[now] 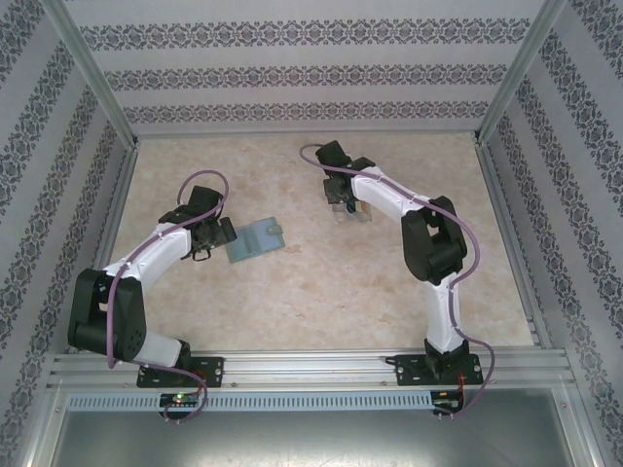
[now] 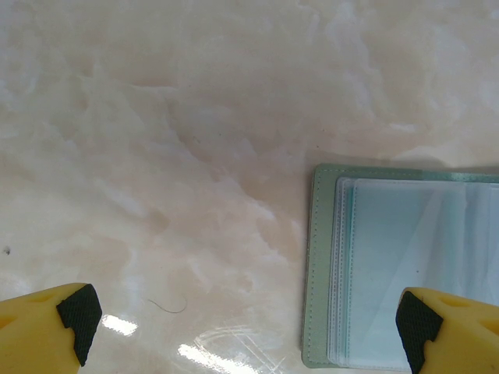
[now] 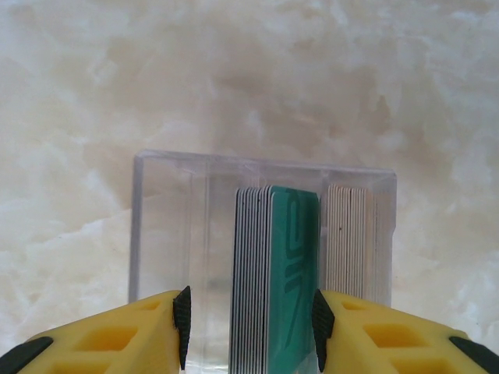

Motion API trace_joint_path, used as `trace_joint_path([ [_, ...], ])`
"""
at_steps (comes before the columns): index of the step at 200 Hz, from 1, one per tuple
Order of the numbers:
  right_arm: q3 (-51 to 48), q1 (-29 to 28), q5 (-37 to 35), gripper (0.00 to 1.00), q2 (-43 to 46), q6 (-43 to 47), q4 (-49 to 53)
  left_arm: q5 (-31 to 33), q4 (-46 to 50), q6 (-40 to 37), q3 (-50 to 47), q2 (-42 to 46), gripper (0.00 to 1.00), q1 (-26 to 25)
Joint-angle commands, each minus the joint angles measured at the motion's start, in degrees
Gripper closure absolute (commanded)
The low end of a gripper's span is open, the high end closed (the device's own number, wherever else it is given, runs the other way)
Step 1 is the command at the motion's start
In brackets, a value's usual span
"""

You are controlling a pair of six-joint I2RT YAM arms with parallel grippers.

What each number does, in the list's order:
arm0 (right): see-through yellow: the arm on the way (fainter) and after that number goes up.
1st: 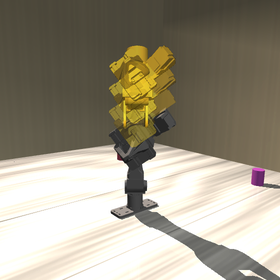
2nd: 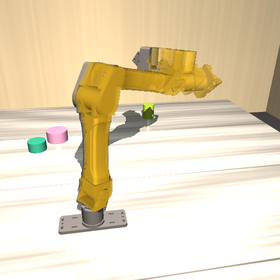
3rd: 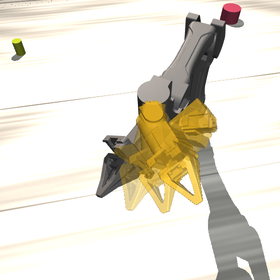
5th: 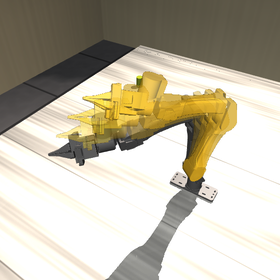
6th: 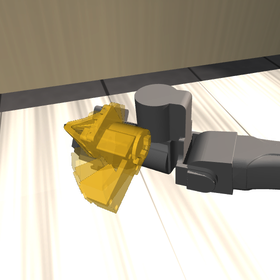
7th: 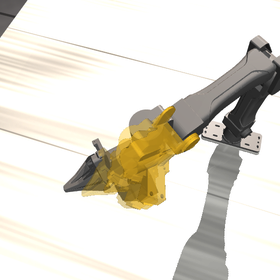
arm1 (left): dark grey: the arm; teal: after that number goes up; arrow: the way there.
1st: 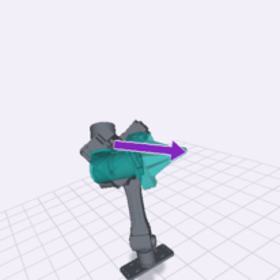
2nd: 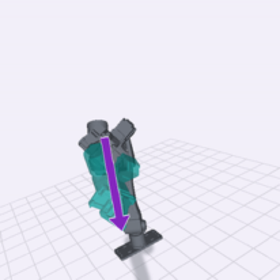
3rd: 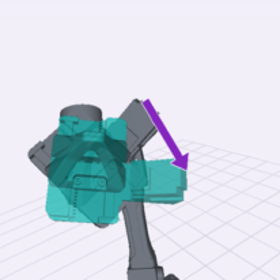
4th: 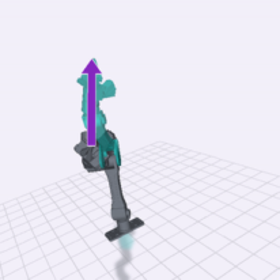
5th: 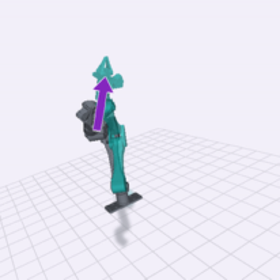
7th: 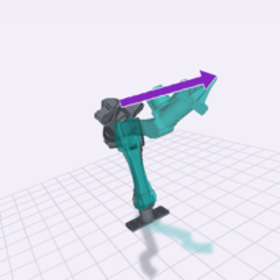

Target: Put the credit cards into the card holder

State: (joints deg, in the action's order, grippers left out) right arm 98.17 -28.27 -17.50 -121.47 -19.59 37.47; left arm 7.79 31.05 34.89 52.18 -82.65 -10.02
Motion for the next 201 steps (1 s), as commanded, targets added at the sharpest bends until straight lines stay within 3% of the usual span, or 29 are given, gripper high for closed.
trace_joint_path([
  [1, 1.38, -0.31, -1.54, 0.53, -2.17, 0.39, 2.42, 1.64, -0.35, -0.44, -0.63, 0.81, 0.01, 0.4],
  [61, 2.77, -0.38, -0.81, 0.55, -2.85, 0.03, 4.32, 1.55, -0.31, -0.44, -0.6, 0.79, 0.01, 0.35],
  [103, 2.28, -1.07, 1.08, 0.62, -0.97, -1.56, 5.67, 1.97, -0.24, -0.47, -0.63, 1.26, 0.01, 0.36],
  [117, 2.24, -1.08, 0.42, 0.7, -0.77, -2.02, 6.33, 1.84, -0.23, -0.56, -0.57, 1.22, 0.01, 0.36],
  [172, 2.38, -0.98, -0.67, 0.84, 0.03, -1.95, 6.78, 2.05, 0.04, -0.62, -0.33, 1.33, 0.01, 0.35],
  [201, 2.63, -1.07, -1.46, 0.86, 0.87, -1.36, 6.82, 2.26, 0.15, -0.73, -0.33, 1.37, 0.01, 0.36],
])
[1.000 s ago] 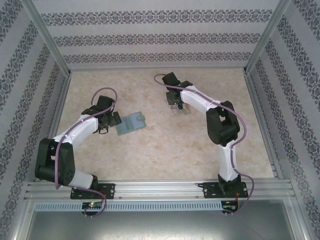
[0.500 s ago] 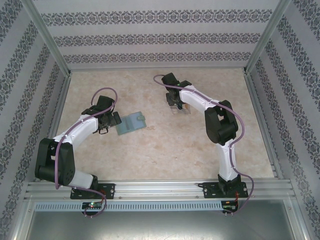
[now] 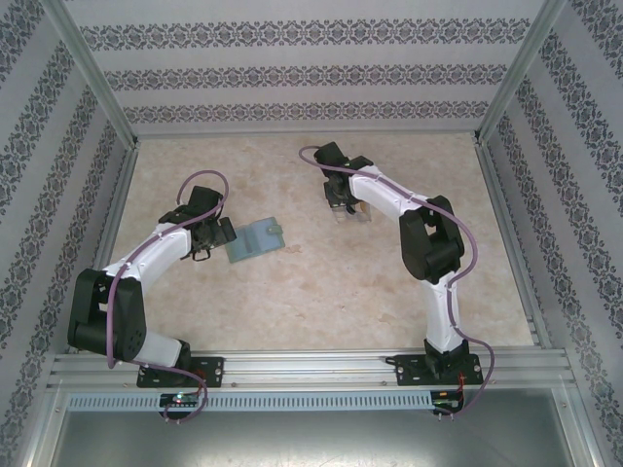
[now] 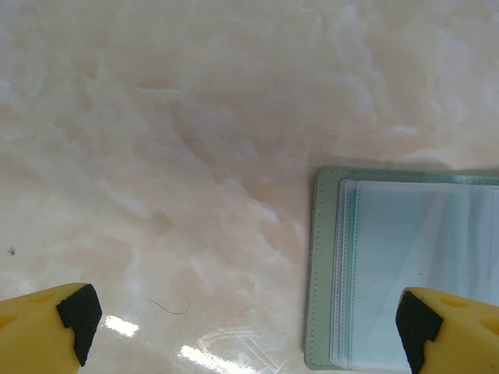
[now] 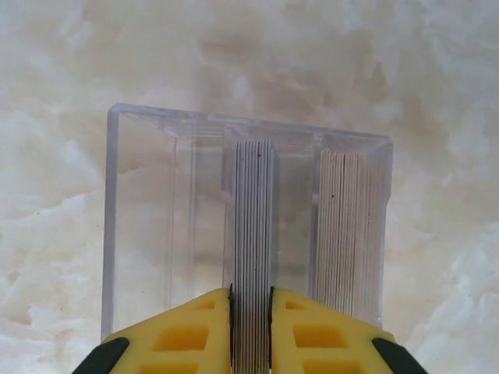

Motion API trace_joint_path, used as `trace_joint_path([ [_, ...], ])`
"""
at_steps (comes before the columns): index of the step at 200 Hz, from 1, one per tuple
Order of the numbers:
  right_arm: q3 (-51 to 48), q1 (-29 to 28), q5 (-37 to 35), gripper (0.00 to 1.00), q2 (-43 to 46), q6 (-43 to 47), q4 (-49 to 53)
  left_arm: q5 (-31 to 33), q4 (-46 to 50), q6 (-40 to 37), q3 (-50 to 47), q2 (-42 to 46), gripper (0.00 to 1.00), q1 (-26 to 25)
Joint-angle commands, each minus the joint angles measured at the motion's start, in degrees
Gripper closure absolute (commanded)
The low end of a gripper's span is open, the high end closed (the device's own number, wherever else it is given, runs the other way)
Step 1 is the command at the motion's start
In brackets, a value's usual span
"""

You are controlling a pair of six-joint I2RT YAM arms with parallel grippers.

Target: Put the credit cards into the card holder

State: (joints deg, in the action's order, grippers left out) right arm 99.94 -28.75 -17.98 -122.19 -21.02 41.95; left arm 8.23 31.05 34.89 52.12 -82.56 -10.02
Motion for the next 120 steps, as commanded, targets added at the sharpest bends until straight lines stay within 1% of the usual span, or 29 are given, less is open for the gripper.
trace_joint_path([
  [1, 0.91, -0.6, -0.99, 0.86, 1.6, 0.12, 2.3, 1.89, 0.15, -0.76, -0.22, 1.27, 0.01, 0.36],
  [71, 1.31, -0.69, -1.58, 0.86, 1.95, 0.54, 3.2, 1.93, 0.13, -0.71, -0.35, 1.26, 0.01, 0.44],
  [102, 1.09, -0.67, 0.58, 0.78, 2.62, 0.52, 2.62, 2.04, 0.11, -0.63, -0.43, 1.18, 0.01, 0.37],
  [120, 1.05, -0.69, 1.47, 0.76, 2.94, 0.32, 2.37, 1.97, 0.06, -0.53, -0.54, 1.05, 0.01, 0.36],
])
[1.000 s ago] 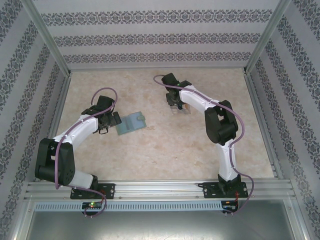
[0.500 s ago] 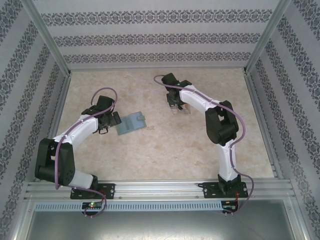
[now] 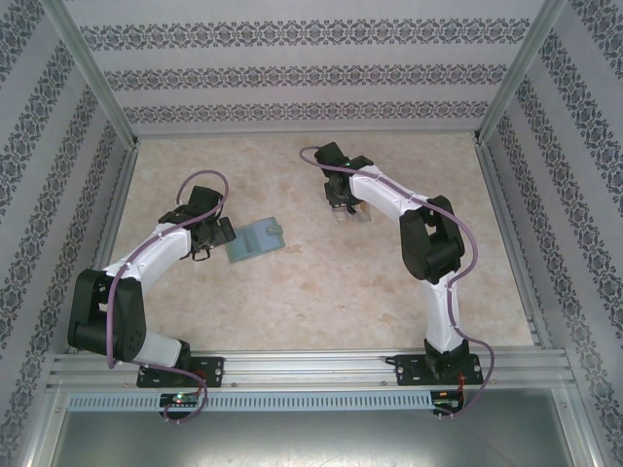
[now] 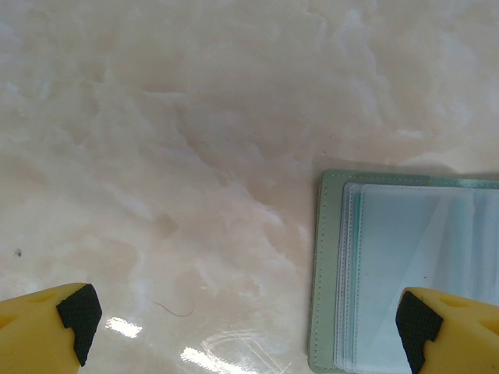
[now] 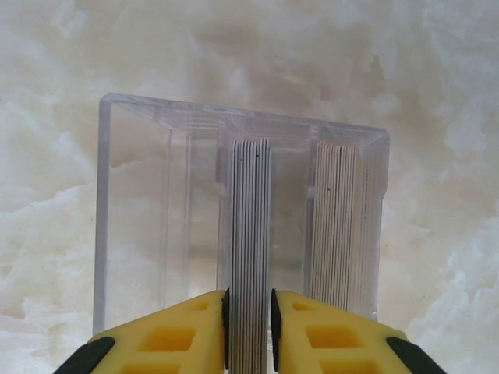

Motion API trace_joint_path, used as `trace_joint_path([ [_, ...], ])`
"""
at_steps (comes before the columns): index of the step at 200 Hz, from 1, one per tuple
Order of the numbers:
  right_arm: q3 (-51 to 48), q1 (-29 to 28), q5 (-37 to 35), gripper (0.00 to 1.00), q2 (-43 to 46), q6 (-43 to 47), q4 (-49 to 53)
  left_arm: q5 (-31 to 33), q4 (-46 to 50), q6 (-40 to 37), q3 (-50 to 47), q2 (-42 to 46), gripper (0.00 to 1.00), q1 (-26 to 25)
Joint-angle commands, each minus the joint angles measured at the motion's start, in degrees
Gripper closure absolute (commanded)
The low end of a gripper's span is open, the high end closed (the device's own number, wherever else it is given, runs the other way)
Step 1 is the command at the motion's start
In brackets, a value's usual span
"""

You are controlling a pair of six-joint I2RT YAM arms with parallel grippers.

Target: Put the credit cards into the card holder

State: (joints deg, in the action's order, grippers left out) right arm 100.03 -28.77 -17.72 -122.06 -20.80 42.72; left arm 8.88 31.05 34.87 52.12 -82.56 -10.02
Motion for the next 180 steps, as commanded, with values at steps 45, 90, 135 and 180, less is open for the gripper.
trace_joint_path([
  [45, 0.52, -0.16, 5.71, 0.77, 3.42, -0.77, 0.44, 1.5, 0.24, -0.5, -0.68, 1.05, 0.01, 0.41],
  [90, -0.27, 0.64, 8.67, 0.77, 3.93, -1.73, -0.5, 1.71, 0.33, -0.51, -0.89, 1.22, 0.01, 0.4],
  [135, -1.4, 1.48, 11.19, 0.77, 4.99, -2.56, -1.75, 1.63, 0.24, -0.42, -1.03, 1.31, 0.01, 0.4],
  [180, -1.59, 2.03, 12.62, 0.77, 4.47, -2.78, -1.94, 1.62, 0.15, -0.42, -1.07, 1.34, 0.01, 0.36],
])
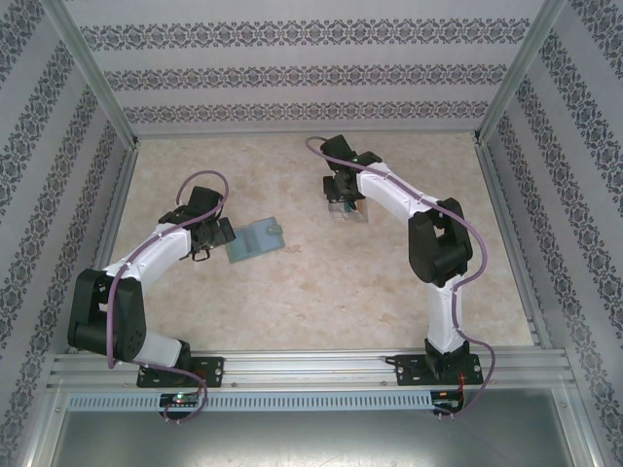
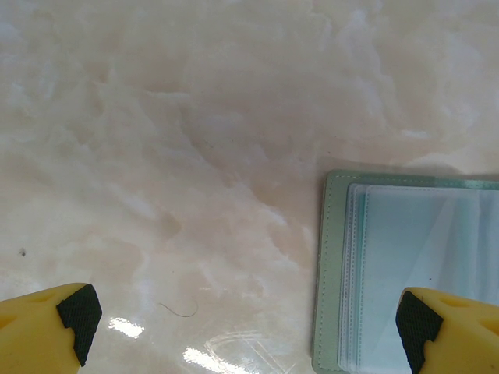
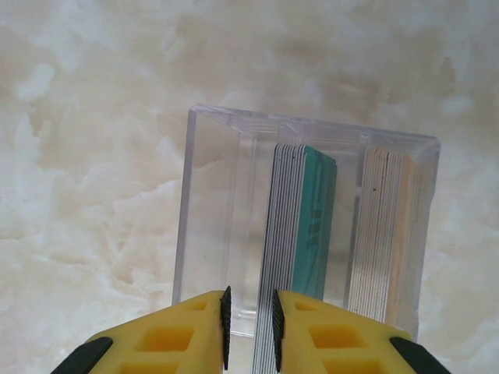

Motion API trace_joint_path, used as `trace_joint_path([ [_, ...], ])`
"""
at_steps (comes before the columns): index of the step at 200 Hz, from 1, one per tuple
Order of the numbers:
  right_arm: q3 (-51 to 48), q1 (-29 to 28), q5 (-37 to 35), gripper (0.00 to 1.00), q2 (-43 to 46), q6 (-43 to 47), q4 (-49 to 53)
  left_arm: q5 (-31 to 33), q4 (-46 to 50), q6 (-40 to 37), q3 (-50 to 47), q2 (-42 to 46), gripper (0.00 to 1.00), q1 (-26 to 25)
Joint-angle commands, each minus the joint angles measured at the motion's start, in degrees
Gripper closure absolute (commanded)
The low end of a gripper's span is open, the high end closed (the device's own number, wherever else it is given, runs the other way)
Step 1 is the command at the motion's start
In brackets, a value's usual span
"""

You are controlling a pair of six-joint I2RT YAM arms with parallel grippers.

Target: Put the credit cards into the card holder

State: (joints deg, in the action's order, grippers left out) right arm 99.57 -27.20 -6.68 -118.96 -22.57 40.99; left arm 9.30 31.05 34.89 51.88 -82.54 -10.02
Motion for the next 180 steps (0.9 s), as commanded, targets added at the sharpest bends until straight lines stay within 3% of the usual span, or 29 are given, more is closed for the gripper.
trace_joint_path([
  [1, -1.13, 0.47, 1.54, 0.77, 1.36, -1.04, -0.21, 1.18, 0.15, -0.44, -0.82, 1.28, 0.01, 0.4],
  [46, -1.71, 0.34, -2.4, 0.75, 2.17, -0.88, 0.17, 1.3, 0.24, -0.53, -0.83, 1.41, 0.01, 0.37],
  [74, -2.75, 0.63, -3.32, 0.68, 3.44, -2.06, -0.93, 1.22, 0.08, -0.46, -0.76, 1.35, 0.01, 0.37],
  [98, -3.67, 1.9, -0.09, 0.59, 2.98, -4.85, -2.25, 1.24, 0.07, -0.44, -0.81, 1.25, 0.01, 0.38],
  [180, -3.42, 2.33, 6.19, 0.65, -0.31, -5.79, -3.61, 1.51, 0.15, -0.77, -0.52, 1.08, 0.01, 0.37],
])
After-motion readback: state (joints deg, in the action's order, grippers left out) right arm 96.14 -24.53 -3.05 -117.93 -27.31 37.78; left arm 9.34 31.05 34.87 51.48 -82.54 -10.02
